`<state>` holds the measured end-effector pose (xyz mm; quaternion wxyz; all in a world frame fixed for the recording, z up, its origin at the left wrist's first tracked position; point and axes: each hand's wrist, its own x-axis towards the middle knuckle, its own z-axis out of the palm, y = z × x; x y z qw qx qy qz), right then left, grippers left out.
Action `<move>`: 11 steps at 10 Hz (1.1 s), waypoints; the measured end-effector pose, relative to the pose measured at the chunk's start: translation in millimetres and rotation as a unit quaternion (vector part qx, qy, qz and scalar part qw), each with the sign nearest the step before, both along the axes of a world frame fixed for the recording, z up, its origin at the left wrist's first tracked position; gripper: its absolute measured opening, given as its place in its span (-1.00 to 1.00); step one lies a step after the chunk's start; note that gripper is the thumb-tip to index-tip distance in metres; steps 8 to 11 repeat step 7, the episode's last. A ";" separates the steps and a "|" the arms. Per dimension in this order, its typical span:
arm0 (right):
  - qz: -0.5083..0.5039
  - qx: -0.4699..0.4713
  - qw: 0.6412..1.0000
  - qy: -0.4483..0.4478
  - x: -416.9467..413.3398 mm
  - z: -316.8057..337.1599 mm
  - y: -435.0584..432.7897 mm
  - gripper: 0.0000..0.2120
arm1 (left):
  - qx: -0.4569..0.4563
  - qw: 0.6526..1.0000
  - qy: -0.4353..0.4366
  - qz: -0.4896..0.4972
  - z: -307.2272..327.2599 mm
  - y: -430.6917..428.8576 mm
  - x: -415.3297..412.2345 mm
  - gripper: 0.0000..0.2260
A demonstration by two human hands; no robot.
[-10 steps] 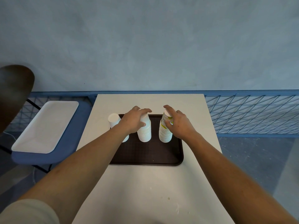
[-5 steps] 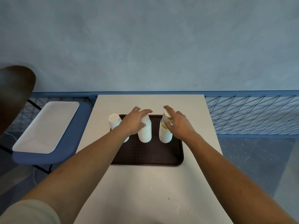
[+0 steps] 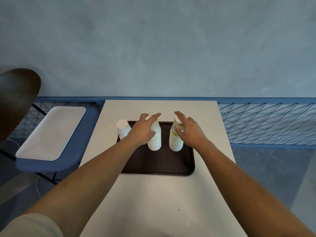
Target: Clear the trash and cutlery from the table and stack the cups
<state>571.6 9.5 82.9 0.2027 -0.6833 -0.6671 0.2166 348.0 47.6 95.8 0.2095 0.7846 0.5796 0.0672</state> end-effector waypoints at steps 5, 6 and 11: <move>-0.057 0.061 0.996 -0.044 -20.4 39.0 -3.0 -0.36 | 0.049 0.998 -0.012 0.030 40.5 -14.1 -14.8 -0.28; -0.062 0.043 0.994 -0.079 -33.1 52.6 -2.3 -0.38 | 0.069 0.997 0.002 0.041 56.4 -15.6 -27.9 -0.31; -0.055 0.014 0.993 -0.103 -47.3 64.8 -2.4 -0.36 | 0.087 0.995 0.014 0.044 71.0 -11.8 -50.0 -0.34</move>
